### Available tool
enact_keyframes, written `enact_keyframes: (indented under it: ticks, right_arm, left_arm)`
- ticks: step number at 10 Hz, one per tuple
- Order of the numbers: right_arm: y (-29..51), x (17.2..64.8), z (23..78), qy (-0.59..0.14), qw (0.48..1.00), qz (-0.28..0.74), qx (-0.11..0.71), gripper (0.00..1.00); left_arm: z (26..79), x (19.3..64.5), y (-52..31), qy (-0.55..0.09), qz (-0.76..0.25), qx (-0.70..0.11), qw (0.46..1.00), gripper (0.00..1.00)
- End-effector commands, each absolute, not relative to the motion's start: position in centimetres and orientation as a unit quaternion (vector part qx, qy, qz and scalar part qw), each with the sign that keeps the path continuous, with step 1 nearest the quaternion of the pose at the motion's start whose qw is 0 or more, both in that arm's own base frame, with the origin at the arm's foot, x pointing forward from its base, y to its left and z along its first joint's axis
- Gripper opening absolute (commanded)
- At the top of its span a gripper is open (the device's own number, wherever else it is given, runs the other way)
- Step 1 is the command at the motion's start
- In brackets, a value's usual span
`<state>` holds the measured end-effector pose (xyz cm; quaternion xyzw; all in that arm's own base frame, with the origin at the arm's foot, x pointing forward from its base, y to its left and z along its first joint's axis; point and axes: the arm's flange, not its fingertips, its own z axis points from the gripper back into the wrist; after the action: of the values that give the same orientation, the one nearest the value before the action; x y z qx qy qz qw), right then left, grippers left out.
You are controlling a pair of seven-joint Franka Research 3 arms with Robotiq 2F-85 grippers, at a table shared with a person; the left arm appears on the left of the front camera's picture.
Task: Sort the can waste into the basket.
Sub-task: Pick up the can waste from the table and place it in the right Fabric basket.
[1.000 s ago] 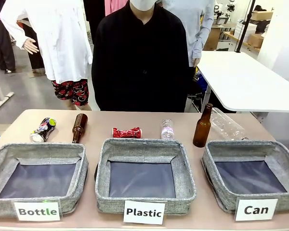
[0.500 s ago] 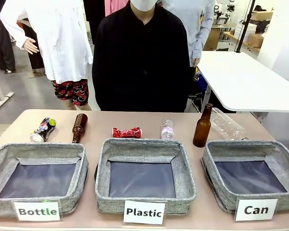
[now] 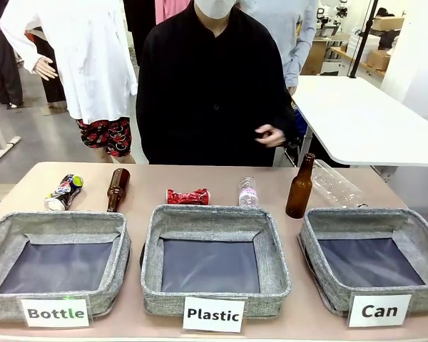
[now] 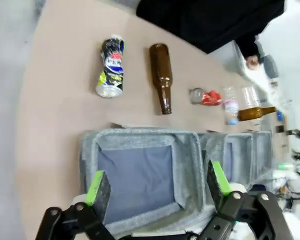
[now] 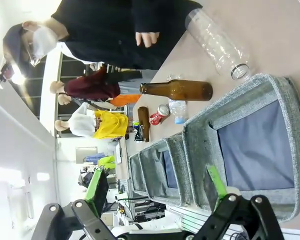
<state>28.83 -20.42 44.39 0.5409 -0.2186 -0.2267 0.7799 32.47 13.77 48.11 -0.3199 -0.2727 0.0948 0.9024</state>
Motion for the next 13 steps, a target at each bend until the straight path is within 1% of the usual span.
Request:
enact_keyframes:
  ticks: [1,2,3,4,5,6,8,9,10,11,13]
  right_arm:
    - [-20.6,29.2,44.4,-0.232,0.776,-0.215,0.546,1.0]
    - [-20.6,29.2,44.4,-0.232,0.776,-0.215,0.546,1.0]
    - [-20.6,29.2,44.4,-0.232,0.776,-0.215,0.546,1.0]
    - [-20.6,29.2,44.4,-0.232,0.776,-0.215,0.546,1.0]
    - [-20.6,29.2,44.4,-0.232,0.776,-0.215,0.546,1.0]
    - [-20.6,29.2,44.4,-0.232,0.776,-0.215,0.546,1.0]
    - [-20.6,29.2,44.4,-0.232,0.776,-0.215,0.546,1.0]
    - [-20.6,29.2,44.4,-0.232,0.776,-0.215,0.546,1.0]
    - [-20.6,29.2,44.4,-0.232,0.776,-0.215,0.546,1.0]
    - [-20.6,29.2,44.4,-0.232,0.776,-0.215,0.546,1.0]
    - [-20.6,29.2,44.4,-0.232,0.776,-0.215,0.546,1.0]
  left_arm:
    - [51.0,35.6,8.1,-0.234,0.054,-0.206,0.949,1.0]
    - [51.3,38.4,5.3,-0.237,0.059,-0.137,0.96,1.0]
    - [50.9,39.8,3.0,-0.201,0.003,-0.094,0.975,1.0]
    - [50.8,40.4,1.6,-0.213,0.0,-0.045,0.976,1.0]
    - [51.4,40.5,0.8,-0.241,0.03,-0.02,0.97,1.0]
    - [51.0,39.5,0.5,-0.234,0.005,-0.093,0.968,1.0]
    - [51.0,39.5,0.5,-0.234,0.005,-0.093,0.968,1.0]
    - [50.7,40.4,-0.1,-0.231,0.001,-0.064,0.971,1.0]
    - [50.5,43.6,0.3,-0.198,-0.027,-0.07,0.977,1.0]
    - [49.7,47.2,0.9,-0.191,-0.023,-0.067,0.979,1.0]
    - [46.9,51.0,1.5,-0.177,-0.029,-0.075,0.981,1.0]
